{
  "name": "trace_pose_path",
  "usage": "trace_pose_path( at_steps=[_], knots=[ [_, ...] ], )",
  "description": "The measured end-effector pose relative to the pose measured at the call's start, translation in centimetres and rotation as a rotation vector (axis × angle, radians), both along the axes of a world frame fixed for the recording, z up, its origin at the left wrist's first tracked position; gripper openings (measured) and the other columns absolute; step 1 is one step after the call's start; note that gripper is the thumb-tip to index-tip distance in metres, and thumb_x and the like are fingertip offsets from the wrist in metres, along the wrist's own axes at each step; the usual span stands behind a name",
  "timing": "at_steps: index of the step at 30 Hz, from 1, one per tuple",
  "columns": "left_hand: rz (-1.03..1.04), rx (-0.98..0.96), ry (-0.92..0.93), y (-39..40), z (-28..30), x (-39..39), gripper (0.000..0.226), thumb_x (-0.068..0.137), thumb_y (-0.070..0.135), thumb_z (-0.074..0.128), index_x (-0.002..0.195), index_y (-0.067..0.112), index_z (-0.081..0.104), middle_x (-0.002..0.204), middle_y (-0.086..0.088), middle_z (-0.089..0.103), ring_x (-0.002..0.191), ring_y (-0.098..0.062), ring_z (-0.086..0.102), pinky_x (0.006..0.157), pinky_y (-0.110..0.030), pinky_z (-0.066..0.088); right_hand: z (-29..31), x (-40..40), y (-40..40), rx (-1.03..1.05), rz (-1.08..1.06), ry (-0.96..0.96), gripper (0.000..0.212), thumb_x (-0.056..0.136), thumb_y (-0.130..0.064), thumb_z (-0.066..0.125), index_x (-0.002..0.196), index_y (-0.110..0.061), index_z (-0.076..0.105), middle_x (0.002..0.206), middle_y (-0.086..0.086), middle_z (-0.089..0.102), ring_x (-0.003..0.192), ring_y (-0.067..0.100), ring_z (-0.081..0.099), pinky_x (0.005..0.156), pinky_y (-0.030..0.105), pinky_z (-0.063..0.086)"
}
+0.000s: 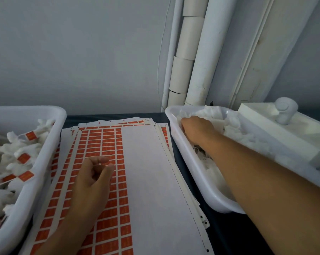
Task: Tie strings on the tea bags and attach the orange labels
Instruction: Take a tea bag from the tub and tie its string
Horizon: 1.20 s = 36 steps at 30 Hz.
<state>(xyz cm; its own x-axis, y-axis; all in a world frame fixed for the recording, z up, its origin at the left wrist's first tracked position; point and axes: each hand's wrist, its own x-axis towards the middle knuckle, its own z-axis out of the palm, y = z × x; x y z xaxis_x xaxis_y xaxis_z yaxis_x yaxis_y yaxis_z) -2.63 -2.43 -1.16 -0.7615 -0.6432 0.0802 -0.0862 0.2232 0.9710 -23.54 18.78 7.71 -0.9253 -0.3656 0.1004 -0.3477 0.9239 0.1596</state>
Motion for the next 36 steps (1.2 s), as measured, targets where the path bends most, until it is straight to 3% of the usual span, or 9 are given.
trace_pose_path(
  at_steps=[3, 7, 11, 16, 21, 25, 29, 32, 36],
  knots=[
    [0.001, 0.003, -0.001, -0.1, -0.1, 0.0, 0.006, 0.099, 0.034, 0.060, 0.103, 0.034, 0.056, 0.090, 0.004, 0.067, 0.079, -0.017, 0.066, 0.061, -0.021, 0.047, -0.1, -0.4, 0.0, -0.043, -0.003, 0.065, 0.020, 0.103, -0.018, 0.053, 0.118, -0.013, 0.065, 0.110, 0.007, 0.067, 0.096, 0.026, 0.065, 0.087, 0.040, 0.057],
    [0.001, -0.008, -0.010, -0.1, -0.2, 0.0, 0.006, 0.100, 0.036, 0.060, 0.104, 0.035, 0.056, 0.091, 0.006, 0.067, 0.078, -0.016, 0.066, 0.060, -0.019, 0.047, -0.1, -1.2, 0.5, -0.179, -0.067, 0.076, 0.013, 0.098, -0.020, 0.057, 0.108, -0.016, 0.064, 0.104, 0.005, 0.062, 0.088, 0.025, 0.058, 0.070, 0.033, 0.045],
    [-0.005, -0.001, -0.010, 0.0, -0.1, 0.1, 0.007, 0.100, 0.036, 0.060, 0.106, 0.034, 0.056, 0.094, 0.006, 0.067, 0.081, -0.016, 0.066, 0.061, -0.020, 0.047, 0.7, -1.9, 1.0, -0.494, -0.137, 0.060, 0.010, 0.092, -0.014, 0.053, 0.083, -0.016, 0.056, 0.087, 0.004, 0.061, 0.083, 0.028, 0.061, 0.063, 0.030, 0.039],
    [-0.019, 0.016, -0.005, 0.0, -0.1, 0.2, 0.009, 0.100, 0.036, 0.060, 0.107, 0.034, 0.055, 0.097, 0.006, 0.066, 0.084, -0.016, 0.066, 0.064, -0.020, 0.049, 2.9, -1.9, 0.4, -0.970, -0.204, 0.073, 0.009, 0.097, -0.023, 0.053, 0.098, -0.016, 0.059, 0.082, -0.005, 0.058, 0.084, 0.023, 0.059, 0.057, 0.027, 0.037],
    [-0.062, 0.044, 0.023, -0.1, 0.3, 0.5, 0.012, 0.098, 0.039, 0.062, 0.108, 0.036, 0.056, 0.101, 0.010, 0.067, 0.090, -0.016, 0.067, 0.072, -0.022, 0.053, 6.4, 0.5, -2.8, -1.303, -0.094, 0.089, 0.009, 0.094, -0.024, 0.050, 0.086, -0.022, 0.051, 0.091, 0.004, 0.062, 0.093, 0.035, 0.067, 0.083, 0.048, 0.057],
    [-0.097, 0.065, 0.073, 0.0, 0.8, 0.9, 0.017, 0.095, 0.048, 0.060, 0.109, 0.039, 0.058, 0.103, 0.017, 0.068, 0.092, -0.011, 0.068, 0.080, -0.023, 0.056, 8.9, 3.8, -7.0, -1.370, 0.074, -0.001, 0.011, 0.093, -0.025, 0.052, 0.083, -0.023, 0.055, 0.080, -0.002, 0.058, 0.073, 0.023, 0.058, 0.063, 0.034, 0.048],
    [-0.170, 0.155, 0.167, -0.2, 1.5, 1.4, 0.039, 0.086, 0.068, 0.052, 0.116, 0.044, 0.057, 0.108, 0.027, 0.069, 0.097, 0.001, 0.070, 0.086, -0.028, 0.061, 8.2, 8.5, -10.5, -1.281, 0.238, -0.293, 0.014, 0.095, -0.027, 0.055, 0.086, -0.018, 0.059, 0.062, -0.003, 0.055, 0.050, 0.011, 0.055, 0.046, 0.025, 0.043],
    [-0.214, 0.219, 0.256, -0.4, 2.1, 1.7, 0.064, 0.083, 0.079, 0.052, 0.135, 0.042, 0.051, 0.127, 0.019, 0.066, 0.114, -0.009, 0.068, 0.100, -0.042, 0.055, 5.2, 11.9, -12.0, -1.241, 0.341, -0.496, 0.015, 0.095, -0.026, 0.057, 0.082, -0.021, 0.059, 0.051, -0.010, 0.053, 0.046, 0.009, 0.054, 0.045, 0.025, 0.041],
    [-0.149, 0.335, 0.327, -0.6, 2.4, 1.8, 0.078, 0.082, 0.077, 0.056, 0.146, 0.037, 0.044, 0.136, 0.006, 0.064, 0.120, -0.022, 0.066, 0.102, -0.050, 0.054, 0.5, 14.5, -12.4, -1.141, 0.405, -0.641, 0.013, 0.101, -0.034, 0.056, 0.092, -0.027, 0.063, 0.064, -0.013, 0.063, 0.051, 0.007, 0.059, 0.050, 0.018, 0.045]
  ],
)
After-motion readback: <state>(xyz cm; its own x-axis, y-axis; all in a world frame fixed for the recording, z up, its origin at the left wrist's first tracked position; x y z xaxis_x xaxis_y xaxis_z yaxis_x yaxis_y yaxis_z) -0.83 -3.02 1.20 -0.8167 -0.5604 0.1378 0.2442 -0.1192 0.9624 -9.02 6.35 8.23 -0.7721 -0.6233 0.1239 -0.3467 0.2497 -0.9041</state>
